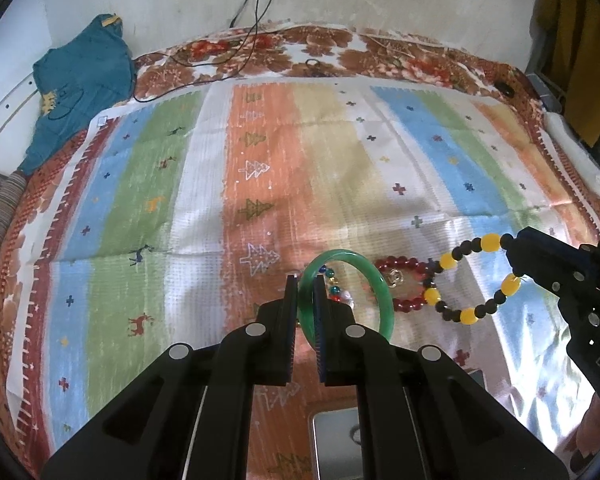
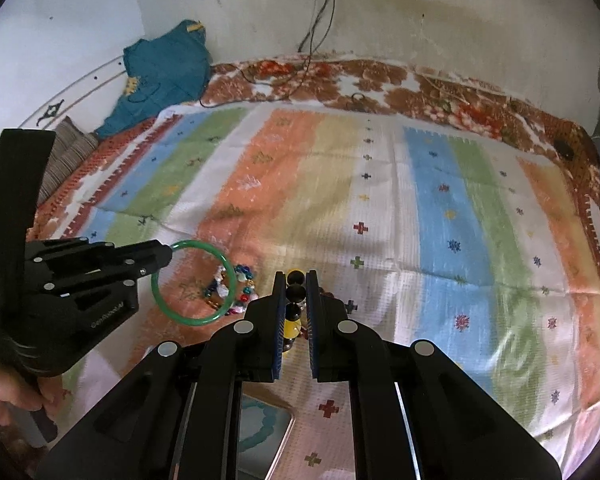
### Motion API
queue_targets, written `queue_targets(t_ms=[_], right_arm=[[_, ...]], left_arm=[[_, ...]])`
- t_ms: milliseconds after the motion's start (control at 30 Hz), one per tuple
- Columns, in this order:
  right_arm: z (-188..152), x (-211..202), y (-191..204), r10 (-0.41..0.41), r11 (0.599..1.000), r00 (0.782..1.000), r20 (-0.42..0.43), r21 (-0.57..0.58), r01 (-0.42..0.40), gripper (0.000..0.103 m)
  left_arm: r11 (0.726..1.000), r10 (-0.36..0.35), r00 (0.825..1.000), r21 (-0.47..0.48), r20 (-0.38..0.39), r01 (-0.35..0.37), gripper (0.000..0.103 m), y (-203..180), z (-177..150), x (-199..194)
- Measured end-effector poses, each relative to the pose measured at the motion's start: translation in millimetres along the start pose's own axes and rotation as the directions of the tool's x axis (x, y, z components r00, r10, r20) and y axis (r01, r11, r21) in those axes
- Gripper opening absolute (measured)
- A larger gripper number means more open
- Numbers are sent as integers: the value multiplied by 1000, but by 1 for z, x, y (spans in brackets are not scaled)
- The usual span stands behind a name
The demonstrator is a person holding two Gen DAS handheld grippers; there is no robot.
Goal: Organize jewelry
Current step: 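Carry the green bangle and yellow-black bracelet over the silver tin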
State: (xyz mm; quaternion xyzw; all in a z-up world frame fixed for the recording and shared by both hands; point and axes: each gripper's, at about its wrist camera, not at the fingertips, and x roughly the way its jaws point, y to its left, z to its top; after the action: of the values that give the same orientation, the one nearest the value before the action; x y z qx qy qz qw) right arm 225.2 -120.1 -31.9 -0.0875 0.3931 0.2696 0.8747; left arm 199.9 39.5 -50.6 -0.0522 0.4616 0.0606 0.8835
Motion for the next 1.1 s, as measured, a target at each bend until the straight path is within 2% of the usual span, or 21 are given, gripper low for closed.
queue_targets(t_ms=[467,900,1100], right_arm=[[-18,-33,16,-6,999,999,39,-37,8,11],[-37,-54,28,-19,998,999,50,-59,22,11],[-47,-62,31,-51,997,997,58,-53,55,11]], left_arm=[[999,-42,999,7,33,42,7,-13,-18,-35],[999,-37,997,30,65,35,7,-20,-40,-66],[999,-39,997,33,69,37,7,-22,-52,-78]])
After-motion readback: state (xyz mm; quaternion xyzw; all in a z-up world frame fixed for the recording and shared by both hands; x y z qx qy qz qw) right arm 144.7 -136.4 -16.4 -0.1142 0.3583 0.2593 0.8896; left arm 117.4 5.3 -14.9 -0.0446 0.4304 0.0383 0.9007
